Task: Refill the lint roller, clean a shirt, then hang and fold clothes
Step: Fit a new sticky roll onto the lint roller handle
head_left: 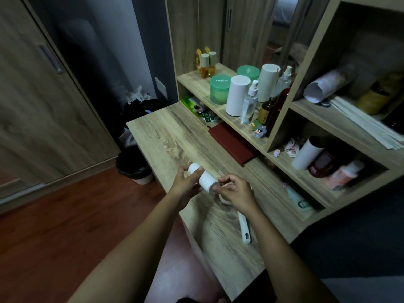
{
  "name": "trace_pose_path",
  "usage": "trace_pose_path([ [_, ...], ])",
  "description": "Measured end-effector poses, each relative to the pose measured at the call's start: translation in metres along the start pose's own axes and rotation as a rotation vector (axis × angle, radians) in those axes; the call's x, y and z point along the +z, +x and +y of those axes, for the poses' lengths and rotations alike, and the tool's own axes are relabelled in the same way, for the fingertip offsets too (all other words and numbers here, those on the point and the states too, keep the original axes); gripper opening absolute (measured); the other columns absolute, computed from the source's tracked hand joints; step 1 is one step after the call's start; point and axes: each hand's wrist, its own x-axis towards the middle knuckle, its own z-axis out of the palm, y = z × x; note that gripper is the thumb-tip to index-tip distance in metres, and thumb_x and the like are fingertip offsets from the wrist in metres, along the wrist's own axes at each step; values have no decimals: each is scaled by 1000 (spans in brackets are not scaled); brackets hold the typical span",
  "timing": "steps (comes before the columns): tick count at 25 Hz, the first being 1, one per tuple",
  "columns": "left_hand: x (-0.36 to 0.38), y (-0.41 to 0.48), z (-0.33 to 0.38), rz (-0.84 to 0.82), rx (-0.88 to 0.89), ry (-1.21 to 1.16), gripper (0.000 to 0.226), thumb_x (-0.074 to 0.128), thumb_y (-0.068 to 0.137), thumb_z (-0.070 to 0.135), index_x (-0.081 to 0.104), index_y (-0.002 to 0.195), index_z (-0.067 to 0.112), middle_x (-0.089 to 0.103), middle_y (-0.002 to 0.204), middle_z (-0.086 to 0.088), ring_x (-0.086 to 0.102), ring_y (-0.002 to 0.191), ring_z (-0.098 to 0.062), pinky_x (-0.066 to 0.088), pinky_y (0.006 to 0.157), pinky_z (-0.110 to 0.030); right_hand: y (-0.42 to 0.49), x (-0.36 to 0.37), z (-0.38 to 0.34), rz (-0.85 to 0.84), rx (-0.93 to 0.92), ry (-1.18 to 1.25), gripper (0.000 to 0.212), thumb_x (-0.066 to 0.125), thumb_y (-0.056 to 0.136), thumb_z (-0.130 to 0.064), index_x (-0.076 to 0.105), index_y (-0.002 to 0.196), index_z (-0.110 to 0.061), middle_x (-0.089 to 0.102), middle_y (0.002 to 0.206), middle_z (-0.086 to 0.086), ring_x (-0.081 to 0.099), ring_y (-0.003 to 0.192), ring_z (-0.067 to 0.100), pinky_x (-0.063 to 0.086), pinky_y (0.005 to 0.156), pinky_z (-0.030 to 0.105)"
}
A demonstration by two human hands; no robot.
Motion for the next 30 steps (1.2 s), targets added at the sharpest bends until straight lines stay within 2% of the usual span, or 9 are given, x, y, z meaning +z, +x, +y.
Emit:
trace_pose_path([
  [3, -2, 1, 2, 3, 27, 0, 36, 63, 89, 17, 37, 113, 13, 60, 99, -13, 64, 78, -17, 57, 77, -32, 0, -2, 1, 12, 11, -43, 22, 77, 72, -11, 63, 78, -28, 71, 89, 9, 60, 67, 13, 50, 65, 32],
  [7, -3, 3, 1, 29, 29, -31, 35, 63, 89, 20, 37, 112, 15, 60, 100, -12, 62, 82, -18, 56, 74, -29, -4, 1, -5, 22, 18, 25, 32, 74, 75, -10, 60, 103, -17, 61, 85, -5, 61, 74, 10, 50, 67, 20],
  [12, 2, 5, -5, 64, -10, -91, 32, 62, 90, 23, 38, 110, 16, 61, 95, -9, 61, 79, -14, 56, 66, -24, -3, 5, -1, 55, 34, 145, 40, 71, 77, -18, 52, 112, -22, 60, 99, 1, 61, 81, 13, 50, 69, 18],
  [15, 2, 7, -6, 63, -41, -118, 34, 63, 89, 23, 38, 110, 16, 58, 95, -10, 60, 82, -15, 57, 71, -26, -2, 1, 13, 309, 102, 76, 27, 65, 85, -19, 55, 109, -14, 62, 99, 3, 61, 89, 20, 46, 65, 11],
  [17, 3, 7, -4, 69, -55, -133, 33, 64, 89, 24, 39, 109, 16, 57, 92, -10, 58, 83, -15, 57, 71, -26, 0, -4, 36, 581, 242, -183, 30, 63, 84, -21, 57, 106, -1, 62, 103, 14, 59, 96, 30, 44, 71, 22],
  [19, 4, 8, -3, 74, -56, -138, 34, 63, 89, 24, 38, 110, 16, 56, 85, -8, 58, 81, -14, 57, 71, -27, 2, -8, 61, 679, 438, -300, 44, 60, 83, -28, 56, 104, 10, 59, 111, 28, 55, 105, 39, 42, 85, 36],
  [22, 5, 8, 0, 88, -49, -143, 34, 62, 89, 23, 37, 110, 15, 48, 68, -2, 56, 70, -11, 53, 81, -31, 5, -7, 80, 490, 702, -326, 63, 51, 84, -48, 55, 116, 6, 58, 118, 28, 57, 108, 41, 46, 88, 41],
  [26, 6, 5, 7, 92, -59, -155, 31, 61, 91, 24, 38, 109, 14, 43, 64, -2, 53, 67, -10, 50, 90, -35, 20, -9, 97, 314, 664, -358, 63, 36, 83, -47, 42, 135, -13, 61, 120, 22, 59, 109, 37, 46, 95, 42],
  [30, 1, 5, 7, 59, -154, -176, 30, 58, 91, 30, 40, 114, 21, 56, 99, -9, 58, 81, -15, 54, 63, -30, 6, -5, 52, 228, 483, -363, 43, 35, 88, -38, 59, 109, -10, 69, 99, 19, 64, 92, 35, 50, 81, 40],
])
